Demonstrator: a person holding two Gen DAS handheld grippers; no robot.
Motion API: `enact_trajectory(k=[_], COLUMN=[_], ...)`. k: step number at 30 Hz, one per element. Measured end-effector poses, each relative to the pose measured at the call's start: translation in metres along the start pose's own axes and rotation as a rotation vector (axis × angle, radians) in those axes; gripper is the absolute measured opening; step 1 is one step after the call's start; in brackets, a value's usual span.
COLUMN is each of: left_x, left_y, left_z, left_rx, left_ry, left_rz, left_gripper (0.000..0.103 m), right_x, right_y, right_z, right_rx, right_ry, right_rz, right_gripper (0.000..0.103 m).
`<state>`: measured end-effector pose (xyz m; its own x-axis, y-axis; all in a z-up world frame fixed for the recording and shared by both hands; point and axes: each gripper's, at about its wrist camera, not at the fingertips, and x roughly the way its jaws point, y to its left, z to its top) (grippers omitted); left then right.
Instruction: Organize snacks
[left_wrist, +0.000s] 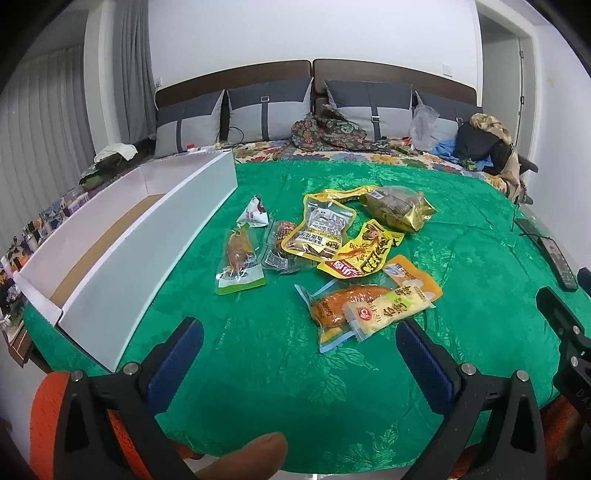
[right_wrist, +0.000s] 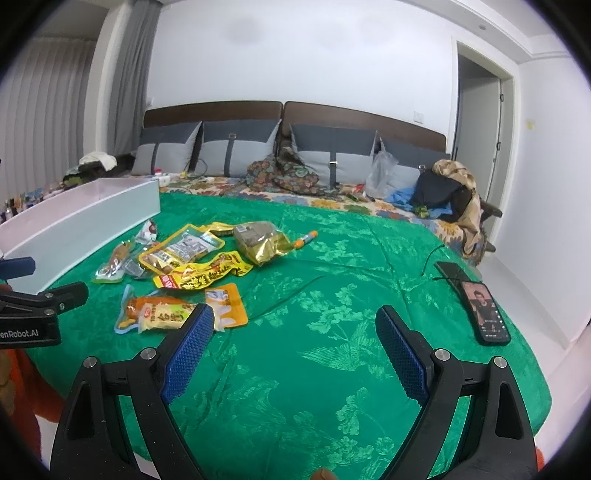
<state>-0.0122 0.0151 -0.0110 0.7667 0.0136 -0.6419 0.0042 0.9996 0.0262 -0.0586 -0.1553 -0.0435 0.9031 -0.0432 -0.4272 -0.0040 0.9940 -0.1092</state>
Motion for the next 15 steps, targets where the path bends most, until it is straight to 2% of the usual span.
enact_trajectory(k=[15], left_x=[-0.0002], left_y=[0.0007], left_z=[-0.0021], left_rx=[0.021], left_ry=[0.005], left_rz=[0.009], left_gripper=[0.103], right_x=[0.0037], right_y=[-0.0007], right_z=[-0.0016], right_rx=[-0.005], right_ry=[0.004], right_rz=[0.004], right_gripper=[0.092])
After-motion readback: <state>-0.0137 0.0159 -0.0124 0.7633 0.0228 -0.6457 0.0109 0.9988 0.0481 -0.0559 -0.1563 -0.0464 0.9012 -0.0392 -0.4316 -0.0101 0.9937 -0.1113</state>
